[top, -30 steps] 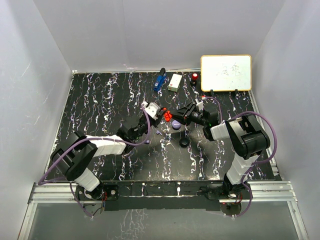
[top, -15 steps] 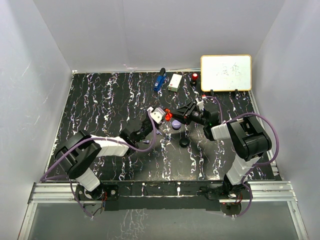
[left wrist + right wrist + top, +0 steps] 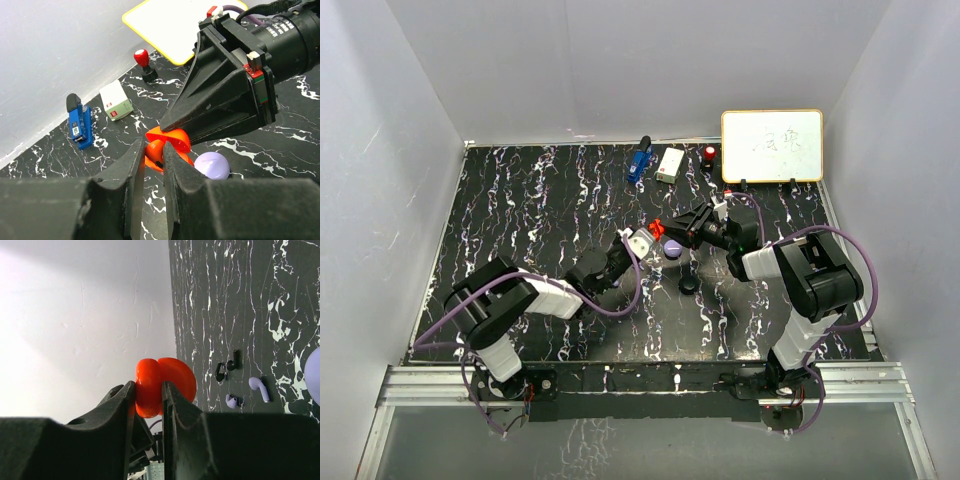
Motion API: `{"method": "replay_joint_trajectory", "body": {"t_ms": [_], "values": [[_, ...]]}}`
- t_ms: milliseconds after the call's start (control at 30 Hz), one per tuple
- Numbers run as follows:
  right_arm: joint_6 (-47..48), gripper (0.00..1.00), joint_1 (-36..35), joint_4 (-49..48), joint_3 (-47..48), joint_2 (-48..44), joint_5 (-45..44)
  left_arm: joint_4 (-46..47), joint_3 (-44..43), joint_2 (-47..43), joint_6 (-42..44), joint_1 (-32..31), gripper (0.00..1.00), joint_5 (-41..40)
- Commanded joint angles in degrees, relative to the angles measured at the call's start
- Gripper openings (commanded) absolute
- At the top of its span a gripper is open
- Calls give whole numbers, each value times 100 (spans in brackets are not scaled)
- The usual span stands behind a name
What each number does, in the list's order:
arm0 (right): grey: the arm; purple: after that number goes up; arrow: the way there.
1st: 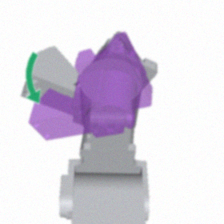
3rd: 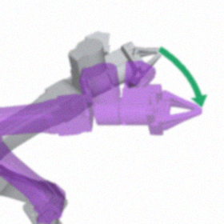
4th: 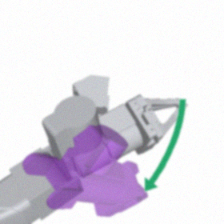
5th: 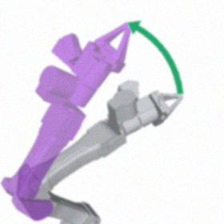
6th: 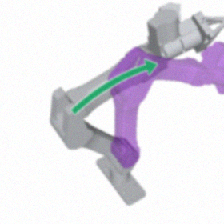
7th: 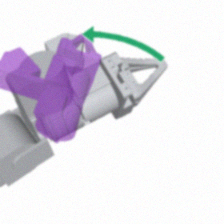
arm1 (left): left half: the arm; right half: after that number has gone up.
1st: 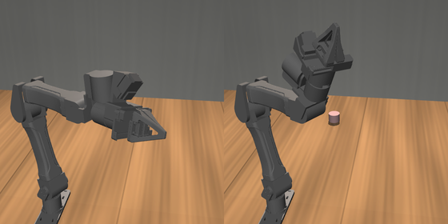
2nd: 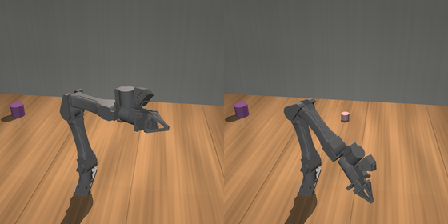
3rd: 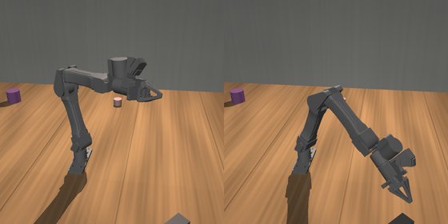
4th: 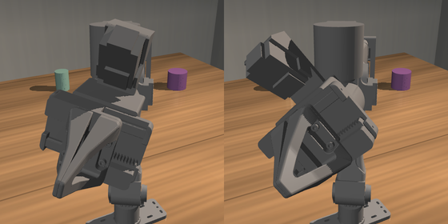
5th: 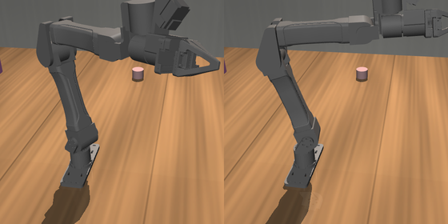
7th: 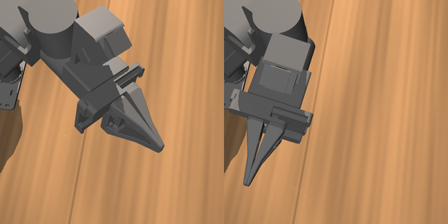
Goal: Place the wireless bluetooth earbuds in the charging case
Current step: Place the earbud in the charging case.
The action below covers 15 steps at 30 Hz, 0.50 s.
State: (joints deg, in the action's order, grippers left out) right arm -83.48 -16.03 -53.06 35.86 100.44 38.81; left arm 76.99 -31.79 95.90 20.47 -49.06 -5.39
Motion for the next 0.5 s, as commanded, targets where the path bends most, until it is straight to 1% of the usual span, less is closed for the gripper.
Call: {"method": "replay_joint_trajectory", "body": {"t_ms": [0,133,467], "values": [[-64,0,8,-469,116,-148,13,899,88,94,337,-96,0,-185],[-63,0,6,-468,121,-154,13,1224,120,210,424,-142,0,-323],[-65,0,8,-477,110,-174,22,1540,75,422,611,-209,0,-481]]}}
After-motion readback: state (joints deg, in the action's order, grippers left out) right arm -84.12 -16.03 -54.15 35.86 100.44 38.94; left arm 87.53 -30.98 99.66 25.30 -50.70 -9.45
